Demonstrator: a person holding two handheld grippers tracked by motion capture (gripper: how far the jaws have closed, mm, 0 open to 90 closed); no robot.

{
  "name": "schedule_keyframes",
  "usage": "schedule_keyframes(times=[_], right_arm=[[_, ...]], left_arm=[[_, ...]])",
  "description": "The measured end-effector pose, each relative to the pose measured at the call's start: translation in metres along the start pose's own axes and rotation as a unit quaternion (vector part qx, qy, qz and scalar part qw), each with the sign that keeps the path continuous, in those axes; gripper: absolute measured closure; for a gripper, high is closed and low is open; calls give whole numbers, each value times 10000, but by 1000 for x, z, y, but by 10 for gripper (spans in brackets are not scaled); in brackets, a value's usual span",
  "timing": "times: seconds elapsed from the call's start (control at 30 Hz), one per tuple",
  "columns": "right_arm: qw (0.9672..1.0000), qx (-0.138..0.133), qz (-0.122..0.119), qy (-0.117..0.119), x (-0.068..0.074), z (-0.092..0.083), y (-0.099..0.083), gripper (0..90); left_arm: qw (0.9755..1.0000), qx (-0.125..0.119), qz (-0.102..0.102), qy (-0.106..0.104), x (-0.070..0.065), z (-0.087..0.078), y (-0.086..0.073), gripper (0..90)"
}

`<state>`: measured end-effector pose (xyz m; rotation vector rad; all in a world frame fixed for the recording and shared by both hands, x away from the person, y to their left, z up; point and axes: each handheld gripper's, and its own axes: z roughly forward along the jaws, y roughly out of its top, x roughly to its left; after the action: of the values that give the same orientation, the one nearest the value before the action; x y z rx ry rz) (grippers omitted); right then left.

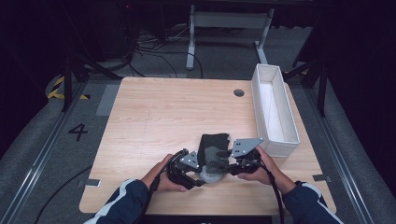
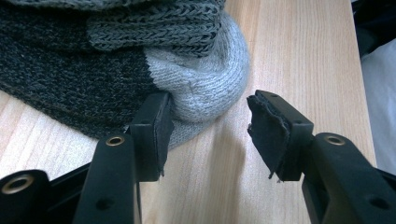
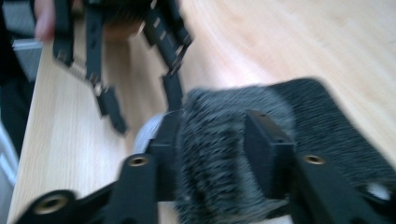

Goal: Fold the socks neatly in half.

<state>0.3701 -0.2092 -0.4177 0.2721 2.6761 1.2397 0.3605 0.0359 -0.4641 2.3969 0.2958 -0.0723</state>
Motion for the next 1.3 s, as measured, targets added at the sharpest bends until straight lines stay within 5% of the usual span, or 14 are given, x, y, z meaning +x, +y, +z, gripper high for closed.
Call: schedule_keyframes(times=[0.07,0.17,0.3,0.4,0.43,0.5,0.57,0.73,0.83,1.0,1.13,1.3], right_arm=[[9993,336,-181,-8,6,7,-2,671],[9989,410,-229,-74,10,11,-7,706],[9983,474,-315,-95,12,14,-10,710],[9982,498,-326,-78,13,13,-11,701],[9982,495,-322,-71,13,13,-11,701],[9981,510,-340,-38,12,15,-11,704],[9978,549,-379,-12,12,16,-11,702],[9985,454,-227,212,8,15,-12,630],[9988,352,-45,340,5,15,-12,629],[9980,419,-102,452,2,14,-9,571],[9991,325,-102,236,-6,-1,-1,497],[9974,-5,584,-426,-31,-12,9,438]], left_arm=[[10000,-4,8,-9,0,-1,-1,476],[9999,37,81,73,-1,-6,-1,454],[9987,-373,-56,349,1,-25,-2,437],[9925,-901,-123,811,0,-34,7,407],[9899,-1001,81,1003,-4,-35,13,402],[9878,-1116,326,1037,-10,-31,24,392],[9906,-1094,390,727,-10,-24,31,392],[9953,-773,389,432,-6,-6,30,393],[9949,-820,319,504,-1,-5,27,459],[9952,-615,344,679,-2,0,23,573],[9953,-599,285,699,0,0,21,575],[9964,-342,254,727,-2,8,16,570]])
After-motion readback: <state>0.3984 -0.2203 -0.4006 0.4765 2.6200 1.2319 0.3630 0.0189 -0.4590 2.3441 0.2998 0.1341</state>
